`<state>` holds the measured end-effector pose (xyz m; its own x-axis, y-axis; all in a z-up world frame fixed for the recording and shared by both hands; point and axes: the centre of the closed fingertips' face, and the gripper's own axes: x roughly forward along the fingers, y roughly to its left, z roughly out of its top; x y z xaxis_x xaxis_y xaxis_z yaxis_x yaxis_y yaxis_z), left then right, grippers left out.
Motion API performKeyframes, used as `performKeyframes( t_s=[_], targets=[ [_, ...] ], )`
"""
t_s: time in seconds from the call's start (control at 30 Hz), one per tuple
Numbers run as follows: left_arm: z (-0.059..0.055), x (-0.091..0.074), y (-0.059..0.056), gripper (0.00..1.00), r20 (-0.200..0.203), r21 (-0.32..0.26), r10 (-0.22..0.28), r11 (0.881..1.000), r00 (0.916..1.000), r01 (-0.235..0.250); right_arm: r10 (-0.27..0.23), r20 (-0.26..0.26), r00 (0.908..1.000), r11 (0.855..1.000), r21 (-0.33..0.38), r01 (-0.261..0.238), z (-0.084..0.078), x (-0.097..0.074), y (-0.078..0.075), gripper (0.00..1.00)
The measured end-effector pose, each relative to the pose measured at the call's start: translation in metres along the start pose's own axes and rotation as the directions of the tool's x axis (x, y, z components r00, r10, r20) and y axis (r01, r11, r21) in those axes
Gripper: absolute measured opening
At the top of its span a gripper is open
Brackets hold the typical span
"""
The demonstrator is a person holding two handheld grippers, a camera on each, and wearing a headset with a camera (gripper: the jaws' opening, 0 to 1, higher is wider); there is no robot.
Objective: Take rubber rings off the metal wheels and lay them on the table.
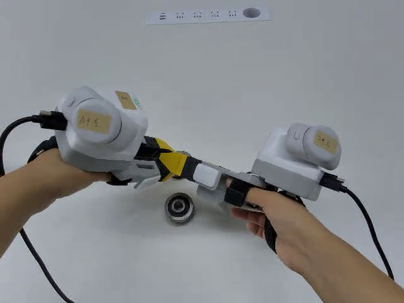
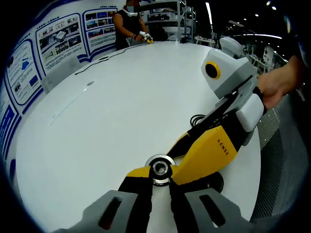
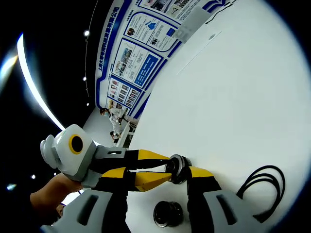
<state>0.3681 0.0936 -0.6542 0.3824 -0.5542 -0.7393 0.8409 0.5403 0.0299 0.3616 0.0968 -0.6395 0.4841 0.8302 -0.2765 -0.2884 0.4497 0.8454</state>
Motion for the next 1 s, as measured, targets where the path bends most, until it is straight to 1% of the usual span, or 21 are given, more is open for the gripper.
performKeyframes(
  t_s=[0.07,0.17,0.37,0.53,0.67,0.73,0.77,0.87,0.93,0.97,1.0],
  targets=[
    [0.0,0.0,0.0,0.12,-0.001,0.0,-0.001,1.0,1.0,0.001,0.006,-0.002,1.0,1.0,0.009,-0.006,0.001,0.0,0.0,0.5],
    [0.0,0.0,0.0,0.12,-0.002,0.002,-0.001,1.0,1.0,0.001,0.014,-0.001,0.9999,0.999,0.04,-0.014,0.002,-0.002,-0.001,0.49],
    [-0.001,0.0,-0.001,0.12,0.001,0.0,-0.003,1.0,1.0,0.003,0.013,0.012,0.9998,0.998,0.054,-0.013,0.003,-0.004,0.0,0.47],
    [-0.001,0.0,-0.001,0.12,0.002,0.0,-0.006,1.0,1.0,0.006,0.015,0.011,0.9998,0.997,0.075,-0.015,0.002,-0.007,-0.003,0.43],
    [-0.001,-0.001,-0.001,0.12,0.003,0.001,-0.008,1.0,1.0,0.008,0.011,0.009,0.9999,0.998,0.07,-0.012,0.002,-0.009,-0.003,0.34],
    [-0.001,-0.001,0.0,0.12,0.004,0.0,-0.009,1.0,1.0,0.009,0.01,0.007,0.9999,0.997,0.073,-0.011,0.002,-0.008,-0.004,0.33],
    [-0.001,-0.001,0.0,0.12,0.005,0.0,-0.008,1.0,1.0,0.008,0.002,0.005,1.0,0.997,0.072,-0.003,0.002,-0.008,-0.006,0.32],
    [-0.001,-0.001,0.0,0.12,0.006,-0.003,-0.007,1.0,1.0,0.007,-0.029,0.006,0.9996,0.997,0.072,0.028,0.001,-0.008,-0.014,0.23],
    [-0.001,-0.001,0.0,0.12,0.006,-0.002,-0.007,1.0,1.0,0.007,-0.063,0.001,0.998,0.994,0.086,0.063,0.0,-0.007,-0.023,0.14],
    [-0.001,-0.001,0.0,0.12,0.006,-0.001,-0.007,1.0,1.0,0.007,-0.067,-0.001,0.9978,0.994,0.083,0.066,0.0,-0.007,-0.025,0.11],
    [-0.001,-0.001,0.0,0.12,0.005,-0.001,-0.007,1.0,1.0,0.007,-0.08,-0.007,0.9968,0.994,0.077,0.08,0.0,-0.007,-0.027,0.08]
  ],
)
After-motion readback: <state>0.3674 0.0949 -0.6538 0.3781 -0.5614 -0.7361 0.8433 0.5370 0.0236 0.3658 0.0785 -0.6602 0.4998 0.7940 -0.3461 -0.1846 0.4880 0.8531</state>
